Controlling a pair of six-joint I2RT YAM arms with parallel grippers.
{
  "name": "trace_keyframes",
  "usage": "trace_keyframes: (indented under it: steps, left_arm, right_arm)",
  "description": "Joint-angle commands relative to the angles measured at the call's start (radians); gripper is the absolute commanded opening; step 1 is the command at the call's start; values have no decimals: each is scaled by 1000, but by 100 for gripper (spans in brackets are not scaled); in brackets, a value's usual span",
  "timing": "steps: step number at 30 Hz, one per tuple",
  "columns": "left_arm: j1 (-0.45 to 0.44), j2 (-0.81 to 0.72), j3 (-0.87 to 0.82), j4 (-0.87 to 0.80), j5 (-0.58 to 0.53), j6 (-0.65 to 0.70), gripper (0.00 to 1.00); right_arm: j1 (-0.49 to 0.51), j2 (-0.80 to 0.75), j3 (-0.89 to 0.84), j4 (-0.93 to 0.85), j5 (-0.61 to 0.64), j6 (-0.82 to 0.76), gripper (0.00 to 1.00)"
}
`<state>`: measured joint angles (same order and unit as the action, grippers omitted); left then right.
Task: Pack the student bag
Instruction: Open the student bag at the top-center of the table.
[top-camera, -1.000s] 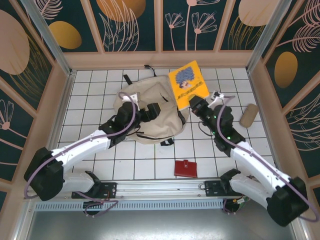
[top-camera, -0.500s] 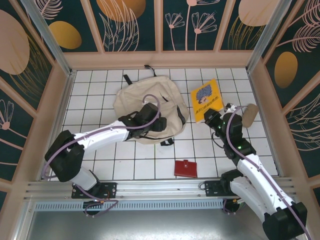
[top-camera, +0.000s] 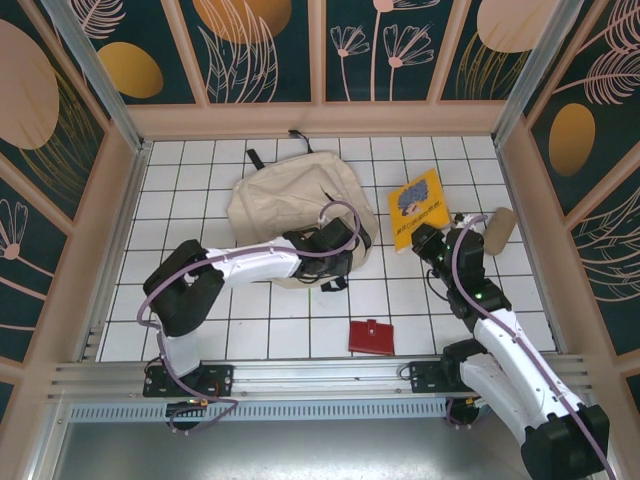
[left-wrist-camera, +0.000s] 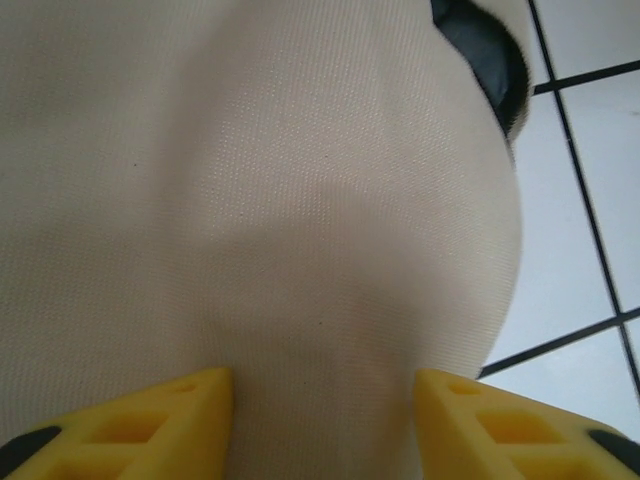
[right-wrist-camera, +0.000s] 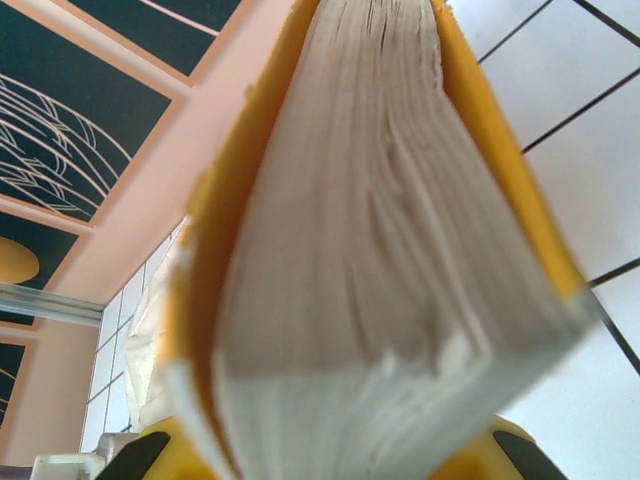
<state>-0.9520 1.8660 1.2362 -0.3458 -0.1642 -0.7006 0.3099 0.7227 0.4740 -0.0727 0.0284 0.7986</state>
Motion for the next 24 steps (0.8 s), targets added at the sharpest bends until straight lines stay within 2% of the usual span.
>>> trace_keyframes:
  steps: [1, 3, 10, 15, 22, 24]
  left_arm:
    - [-9, 19, 40, -56, -48, -4, 43]
    - [-9, 22, 44, -56, -69, -4, 31]
    - [-9, -21, 61, -41, -117, 24, 0]
    - [-8, -98, 88, -19, -106, 87, 0]
    - [17, -223, 118, 15, -190, 144, 0]
    - [41, -246, 117, 37, -192, 145, 0]
  right_arm:
    - [-8, -12, -8, 87, -5, 20, 0]
    - [-8, -11, -10, 89, -6, 25, 0]
    - [-9, -11, 0, 73, -9, 22, 0]
    - [-8, -28, 5, 35, -4, 13, 0]
    - [-9, -74, 2, -32, -8, -18, 0]
    - [-9, -84, 1, -37, -57, -32, 0]
